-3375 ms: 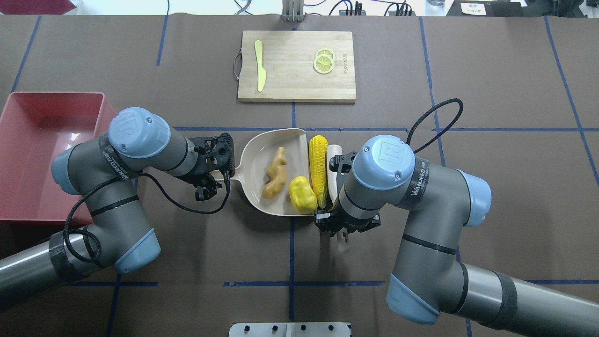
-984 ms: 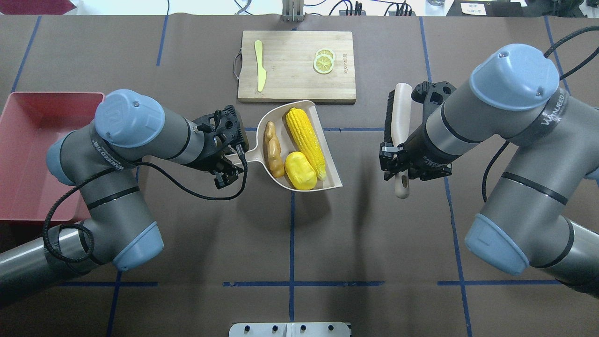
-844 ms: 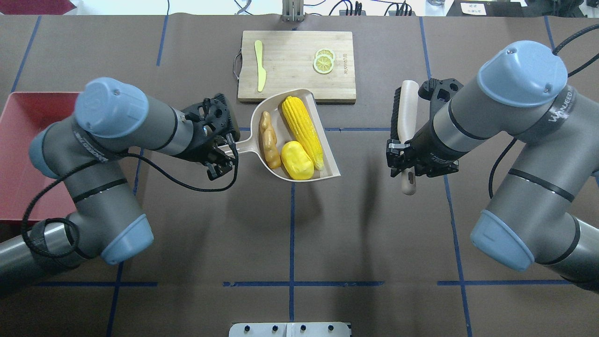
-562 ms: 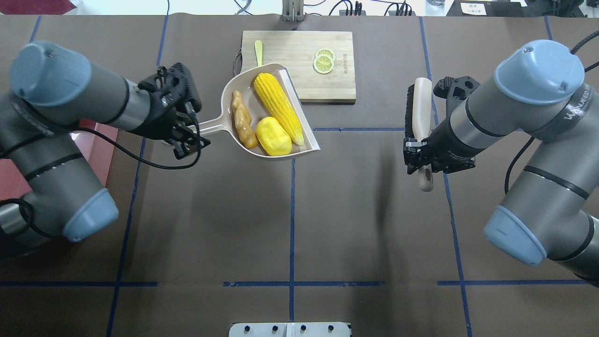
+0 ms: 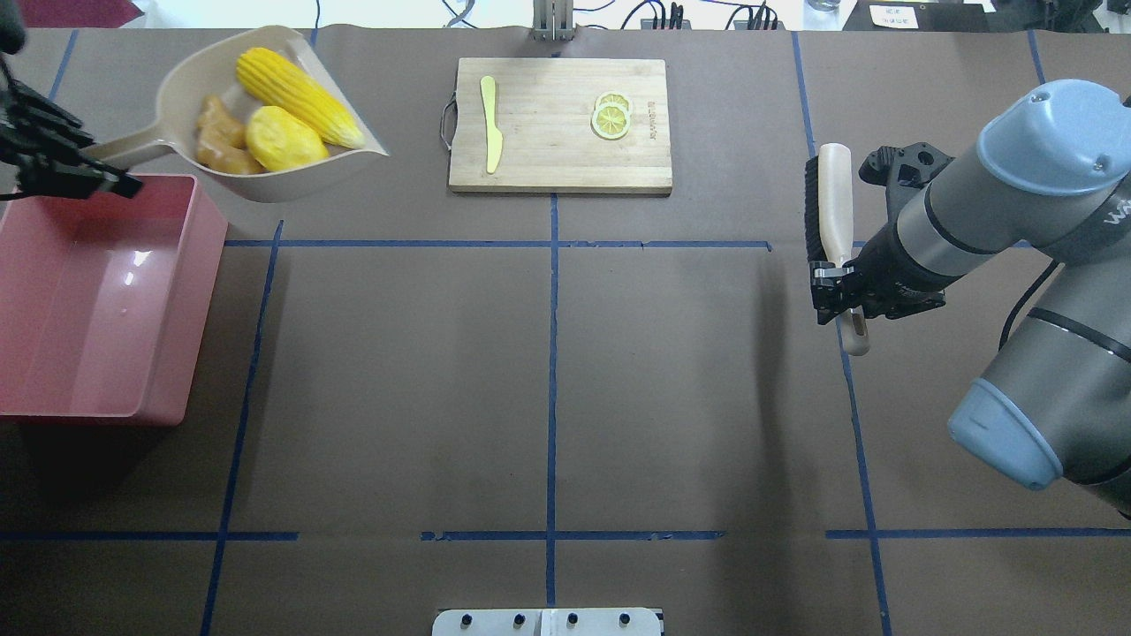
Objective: Sweep and dump trash into bin
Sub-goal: 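Carry the dustpan over the pink bin with the left gripper and tip it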
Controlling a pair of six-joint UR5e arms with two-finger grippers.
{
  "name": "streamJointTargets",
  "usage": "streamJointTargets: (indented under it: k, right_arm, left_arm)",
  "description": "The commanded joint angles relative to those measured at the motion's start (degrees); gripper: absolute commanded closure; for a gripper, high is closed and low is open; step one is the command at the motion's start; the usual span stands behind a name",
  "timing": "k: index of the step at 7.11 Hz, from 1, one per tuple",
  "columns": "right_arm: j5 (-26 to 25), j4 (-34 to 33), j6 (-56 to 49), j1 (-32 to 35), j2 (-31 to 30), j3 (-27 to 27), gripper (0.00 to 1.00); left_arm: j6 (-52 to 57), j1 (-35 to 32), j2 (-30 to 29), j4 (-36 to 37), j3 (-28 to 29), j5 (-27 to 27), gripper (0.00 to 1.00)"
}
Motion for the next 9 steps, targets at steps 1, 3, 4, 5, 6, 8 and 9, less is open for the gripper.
streamJointTargets:
  k: [1,3,4,5,6,8,9]
  right_arm:
    - [-0.2,0.07,-0.19,0.08,-0.03,-0.48,1.0]
    - [-0.9,0.16,-0.19,0.08,-0.2,-1.09,1.0]
    - [-0.91,0.16,-0.11,0.0,-0.21,-1.35,1.0]
    - [-0.91,0.16,-0.19,-0.01,-0.21,-1.53,1.0]
    - [-0.73,0.16,-0.11,-0.09,-0.12,-1.88,1.0]
    - [-0.73,0.16,0.15,-0.09,-0.21,-2.14,1.0]
    - [-0.73,0.16,-0.02,-0.09,-0.21,-2.84,1.0]
  left_arm:
    - [14.03,-11.45,7.36,0.07,1.46,-5.92,1.0]
    - [26.95,-16.92,11.59,0.51,2.87,-6.11,1.0]
    - [32.84,-18.43,12.39,0.68,3.31,-5.41,1.0]
    - [38.29,-18.01,13.0,1.73,3.49,-3.15,1.0]
    - [42.44,-17.13,13.1,4.26,3.32,-0.6,1.0]
    - [54.81,-16.42,12.84,13.2,2.18,10.8,1.0]
    - [60.09,-16.59,12.4,17.6,1.48,15.64,1.0]
